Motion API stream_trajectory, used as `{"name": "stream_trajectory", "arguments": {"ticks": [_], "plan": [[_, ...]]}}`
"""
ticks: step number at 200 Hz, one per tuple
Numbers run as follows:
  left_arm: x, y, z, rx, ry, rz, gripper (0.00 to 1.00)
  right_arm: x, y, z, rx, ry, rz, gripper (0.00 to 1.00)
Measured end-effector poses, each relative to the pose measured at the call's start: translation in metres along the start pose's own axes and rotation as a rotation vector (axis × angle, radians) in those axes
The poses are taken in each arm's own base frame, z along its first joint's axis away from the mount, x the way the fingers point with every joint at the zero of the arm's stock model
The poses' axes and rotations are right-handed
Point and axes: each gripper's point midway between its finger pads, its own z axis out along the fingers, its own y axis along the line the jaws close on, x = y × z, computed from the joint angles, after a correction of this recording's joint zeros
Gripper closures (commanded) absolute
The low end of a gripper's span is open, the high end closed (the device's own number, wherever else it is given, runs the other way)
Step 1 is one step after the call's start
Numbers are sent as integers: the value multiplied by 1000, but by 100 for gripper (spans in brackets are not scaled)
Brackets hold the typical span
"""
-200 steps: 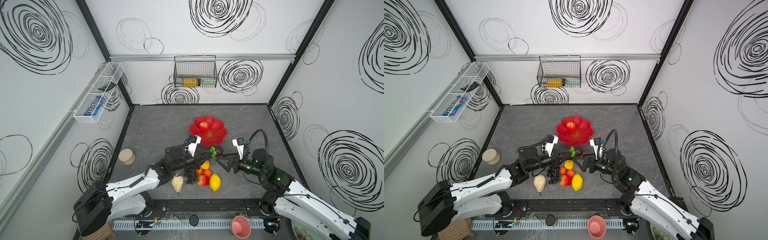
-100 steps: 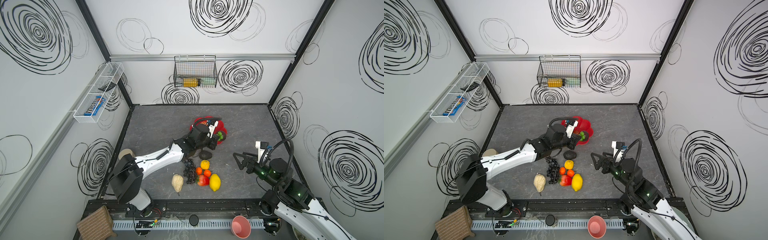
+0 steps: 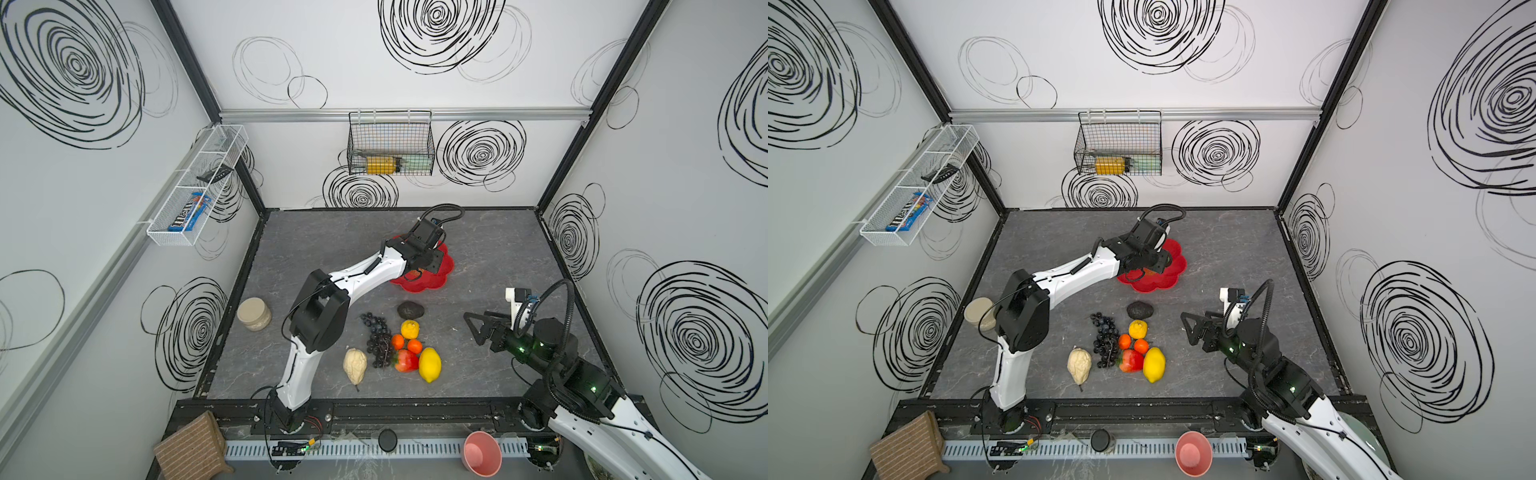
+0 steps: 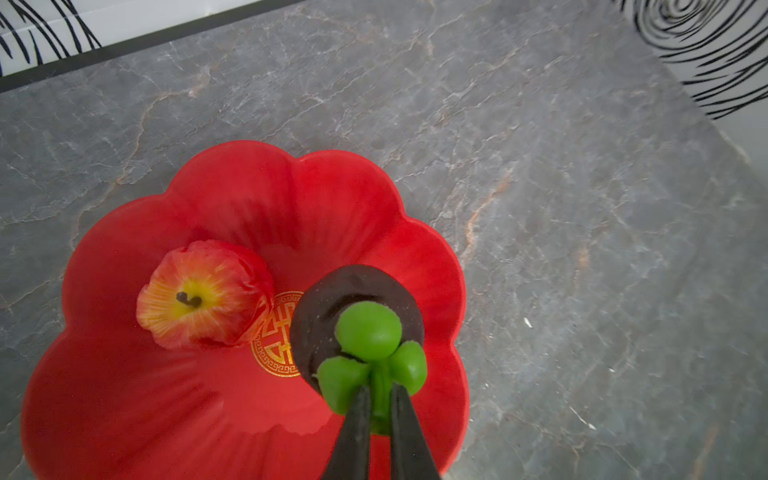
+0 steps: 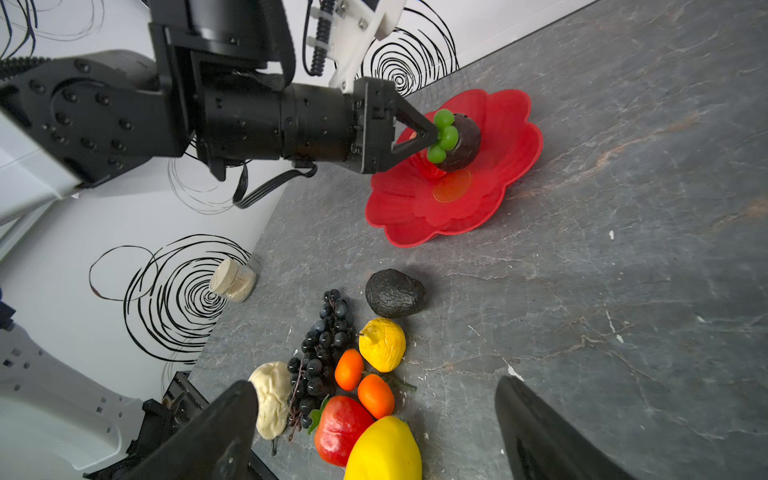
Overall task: Place and organize the fake fruits in the fruit bowl
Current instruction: 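Carry the mangosteen over the bowl with left gripper while right gripper withdraws, then lower the mangosteen into the bowl beside the apple and open left gripper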
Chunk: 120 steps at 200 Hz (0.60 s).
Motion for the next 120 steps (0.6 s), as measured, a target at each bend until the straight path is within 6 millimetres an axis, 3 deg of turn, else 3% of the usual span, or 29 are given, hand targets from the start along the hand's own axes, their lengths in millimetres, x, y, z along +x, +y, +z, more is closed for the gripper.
{"name": "stream_trajectory", "arguments": {"ticks": [46, 120], "plan": [[3, 8, 29, -63, 77, 23, 90, 4, 0, 0, -12, 9, 2, 6], [4, 20, 56, -95, 145, 5, 86, 11, -6, 3, -1, 23, 8, 6]]}}
